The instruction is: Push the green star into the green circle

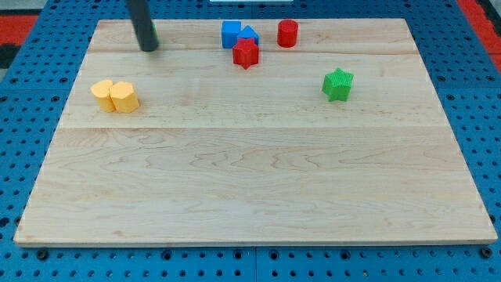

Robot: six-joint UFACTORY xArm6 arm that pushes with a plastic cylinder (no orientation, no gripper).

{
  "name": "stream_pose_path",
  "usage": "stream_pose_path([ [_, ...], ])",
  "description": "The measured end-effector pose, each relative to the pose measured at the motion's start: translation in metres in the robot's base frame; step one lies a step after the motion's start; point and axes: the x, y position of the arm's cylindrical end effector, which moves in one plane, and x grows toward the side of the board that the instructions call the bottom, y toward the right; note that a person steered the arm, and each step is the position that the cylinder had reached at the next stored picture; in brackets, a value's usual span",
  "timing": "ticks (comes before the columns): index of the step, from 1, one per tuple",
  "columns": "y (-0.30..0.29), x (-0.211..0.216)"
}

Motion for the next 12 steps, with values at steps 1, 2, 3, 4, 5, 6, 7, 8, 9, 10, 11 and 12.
stream_pose_path([
  [1, 0.072, 0.068],
  [2, 0.100, 0.114],
  [3, 0.179, 0.137],
  [4, 0.249, 0.153],
  [5, 0.295, 0.137],
  [6, 0.295, 0.109],
  [7, 0.295, 0.094],
  [8, 0.311, 0.073],
  [9, 0.310, 0.064],
  [10, 0.310, 0.060],
  [11, 0.324, 0.042],
  [12, 0.281, 0.055],
])
